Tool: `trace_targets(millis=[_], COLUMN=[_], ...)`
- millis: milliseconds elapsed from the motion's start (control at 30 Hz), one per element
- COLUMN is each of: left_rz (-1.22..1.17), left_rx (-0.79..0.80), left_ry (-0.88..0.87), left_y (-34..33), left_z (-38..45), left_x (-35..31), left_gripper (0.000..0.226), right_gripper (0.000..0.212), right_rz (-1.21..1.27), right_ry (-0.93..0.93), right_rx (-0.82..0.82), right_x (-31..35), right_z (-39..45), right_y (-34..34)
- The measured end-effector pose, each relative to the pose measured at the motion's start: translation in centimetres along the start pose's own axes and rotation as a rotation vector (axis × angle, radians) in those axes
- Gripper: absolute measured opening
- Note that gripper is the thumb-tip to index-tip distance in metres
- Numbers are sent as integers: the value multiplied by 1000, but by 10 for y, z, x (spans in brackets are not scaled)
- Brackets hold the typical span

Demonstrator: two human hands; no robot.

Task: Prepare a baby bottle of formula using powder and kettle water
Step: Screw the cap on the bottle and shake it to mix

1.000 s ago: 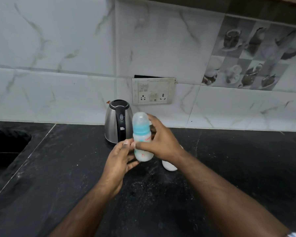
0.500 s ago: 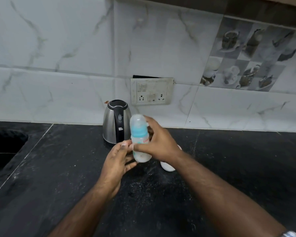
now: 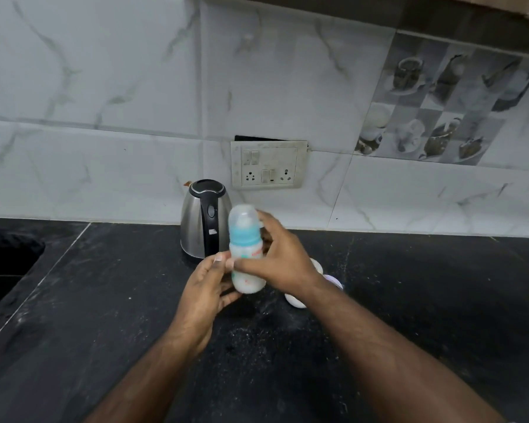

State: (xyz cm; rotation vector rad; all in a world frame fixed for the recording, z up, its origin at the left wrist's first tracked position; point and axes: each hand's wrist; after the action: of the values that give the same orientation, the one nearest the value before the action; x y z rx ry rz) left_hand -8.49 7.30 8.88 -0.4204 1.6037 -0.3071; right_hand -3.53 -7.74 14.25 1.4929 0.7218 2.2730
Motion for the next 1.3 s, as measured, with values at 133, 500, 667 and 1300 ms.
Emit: trace_targets(millis=[133, 500, 667, 1300], left_rz=[4, -37, -94, -159], left_rx=[-30, 50, 129, 184], left_ry=[7, -6, 9, 135], left_y=[2, -4, -10, -10], left_z=[3, -2, 1, 6], left_x=[4, -1, -12, -24], left_gripper=[34, 34, 47, 52], right_gripper=[82, 104, 80, 119], right_rz=[182, -31, -21, 66], right_ry=[-40, -53, -55, -92], right_rx=[-195, -1, 54, 284], right_x=[-1, 5, 4, 18], right_z=[5, -4, -3, -4], right_y=[2, 3, -4, 13])
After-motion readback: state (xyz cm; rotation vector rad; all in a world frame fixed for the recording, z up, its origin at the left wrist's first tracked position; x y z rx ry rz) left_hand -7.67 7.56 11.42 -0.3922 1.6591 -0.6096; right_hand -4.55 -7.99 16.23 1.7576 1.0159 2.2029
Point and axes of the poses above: each hand's wrist, its own z-axis towards the middle knuckle, its own y-axis out of the back of the hand, x = y × z, and after that the axes turned 9 degrees about -z, right-handed
